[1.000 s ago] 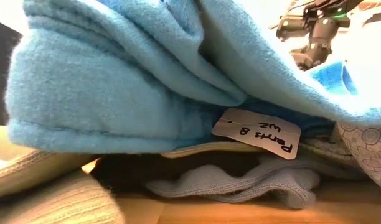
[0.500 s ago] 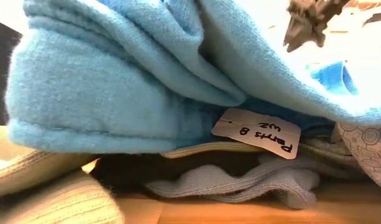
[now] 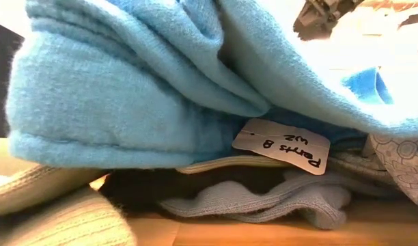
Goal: Pick & Place Cloths
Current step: Put the light blue shorts into the wire basket
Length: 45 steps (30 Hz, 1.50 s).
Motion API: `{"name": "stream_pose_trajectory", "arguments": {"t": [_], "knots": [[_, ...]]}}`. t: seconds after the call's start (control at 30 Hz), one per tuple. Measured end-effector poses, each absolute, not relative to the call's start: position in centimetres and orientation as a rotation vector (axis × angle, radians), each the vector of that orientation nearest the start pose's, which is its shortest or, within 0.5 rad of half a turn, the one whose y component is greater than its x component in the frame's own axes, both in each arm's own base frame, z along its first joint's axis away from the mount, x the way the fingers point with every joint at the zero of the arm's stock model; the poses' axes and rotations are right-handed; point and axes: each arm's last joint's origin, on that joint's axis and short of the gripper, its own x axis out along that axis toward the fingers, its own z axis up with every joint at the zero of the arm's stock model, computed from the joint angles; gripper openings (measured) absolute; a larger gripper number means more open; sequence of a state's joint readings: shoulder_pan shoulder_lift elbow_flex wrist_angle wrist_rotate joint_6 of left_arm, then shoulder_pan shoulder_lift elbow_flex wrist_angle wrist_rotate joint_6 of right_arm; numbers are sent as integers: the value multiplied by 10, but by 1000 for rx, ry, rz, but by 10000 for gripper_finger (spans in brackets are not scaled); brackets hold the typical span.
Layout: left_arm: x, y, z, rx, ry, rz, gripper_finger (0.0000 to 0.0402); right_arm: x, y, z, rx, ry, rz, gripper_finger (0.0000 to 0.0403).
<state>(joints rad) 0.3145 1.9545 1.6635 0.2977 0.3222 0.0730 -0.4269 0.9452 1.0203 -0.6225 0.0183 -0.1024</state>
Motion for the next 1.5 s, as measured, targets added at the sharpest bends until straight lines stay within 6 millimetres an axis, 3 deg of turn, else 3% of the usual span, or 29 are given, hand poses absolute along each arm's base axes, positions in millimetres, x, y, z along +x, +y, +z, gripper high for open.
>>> {"name": "stream_pose_trajectory", "arguments": {"t": [0.07,0.2,0.37,0.53,0.73,0.83,0.9,0.97,1.03,1.1,1.17,1.2,1.37,1.5], "knots": [[445,135,334,62,25,-8,0,174,-79,338,23,624,-382,351],[429,134,330,30,255,31,1,178,-75,326,55,727,-291,345],[405,129,337,93,418,101,8,206,-64,306,-36,767,-166,343],[365,123,362,116,385,167,34,241,-55,284,-124,814,-94,356],[311,110,382,113,328,210,66,267,-63,251,-228,961,-186,371],[290,103,382,111,316,251,74,276,-69,241,-275,1031,-272,368],[279,100,378,111,318,270,76,280,-71,239,-319,1068,-336,345],[271,97,374,89,313,276,76,284,-73,237,-353,1109,-360,297],[265,95,369,64,311,280,76,286,-75,234,-345,1164,-357,225],[261,94,365,57,314,286,76,287,-78,233,-306,1216,-363,126],[260,93,361,55,309,286,76,287,-80,235,-265,1247,-368,38],[259,93,360,48,311,287,76,287,-81,241,-249,1234,-383,24],[259,93,359,39,301,289,76,278,-84,294,-196,1061,-493,5],[260,93,360,40,290,289,76,251,-92,335,-149,988,-759,3]]}}
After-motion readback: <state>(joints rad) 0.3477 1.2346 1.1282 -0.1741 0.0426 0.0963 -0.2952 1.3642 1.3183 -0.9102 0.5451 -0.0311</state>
